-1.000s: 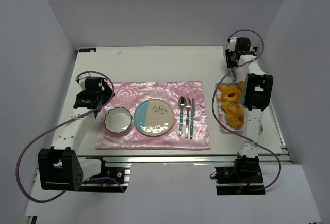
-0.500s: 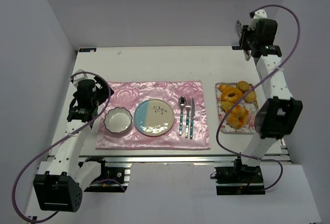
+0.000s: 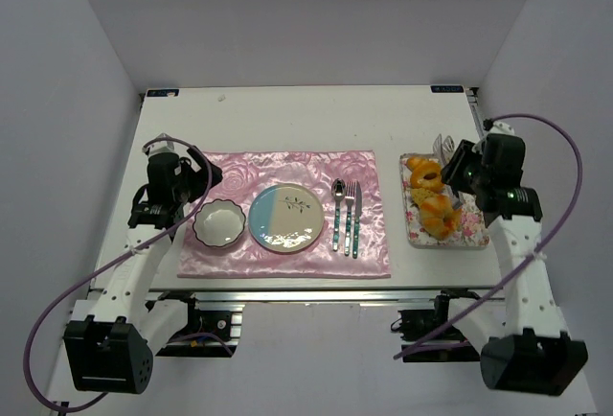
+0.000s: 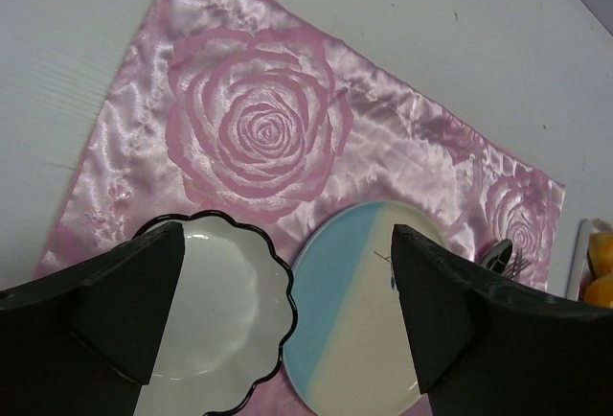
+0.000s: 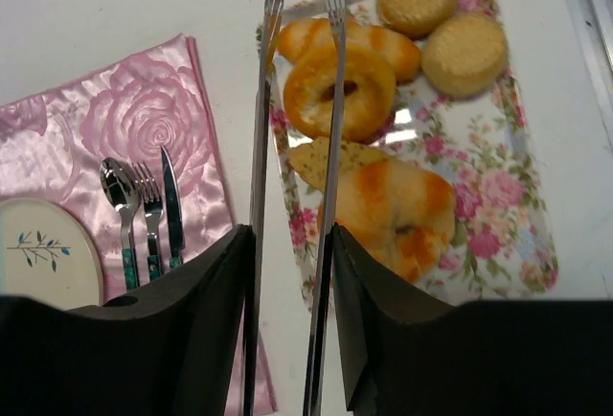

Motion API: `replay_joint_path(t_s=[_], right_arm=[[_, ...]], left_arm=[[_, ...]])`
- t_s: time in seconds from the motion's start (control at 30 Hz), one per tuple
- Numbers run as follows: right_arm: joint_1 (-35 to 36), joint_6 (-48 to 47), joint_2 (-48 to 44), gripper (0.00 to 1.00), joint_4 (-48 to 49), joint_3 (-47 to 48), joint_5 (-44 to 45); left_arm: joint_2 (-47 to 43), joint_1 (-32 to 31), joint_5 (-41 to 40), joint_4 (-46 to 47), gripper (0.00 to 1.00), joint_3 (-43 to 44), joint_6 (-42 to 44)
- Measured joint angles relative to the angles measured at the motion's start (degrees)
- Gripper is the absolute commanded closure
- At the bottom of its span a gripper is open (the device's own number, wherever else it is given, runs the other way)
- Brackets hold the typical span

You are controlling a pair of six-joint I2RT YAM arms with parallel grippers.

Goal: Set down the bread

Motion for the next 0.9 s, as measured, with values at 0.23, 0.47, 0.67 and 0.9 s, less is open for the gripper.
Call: replay_joint_path(t_s=[0.23,0.47,0.67,0.9], right_arm=[[0.0,3.9,-8.8,0.50,-8.6,-1.9,6.6],[0.0,4.9,-5.1,0.46,-11.0,-6.1,8.3],[0.0,4.9,-1.6,0.46,-9.2,-7.4,7.6],[0.0,4.4,0.3,0.46,-5.4,-8.3,6.5]], left_arm=[[-0.4,0.0,3.4,1.0,0.02,-0.5,0.0],[-0.5,0.0,4.2,1.1,0.02,-0.5,0.1],[-0.3,0.0,4.2,1.1,0.02,-0.5,0.1],[0.1,0.0,4.2,1.1,0.02,-0.5,0.1]])
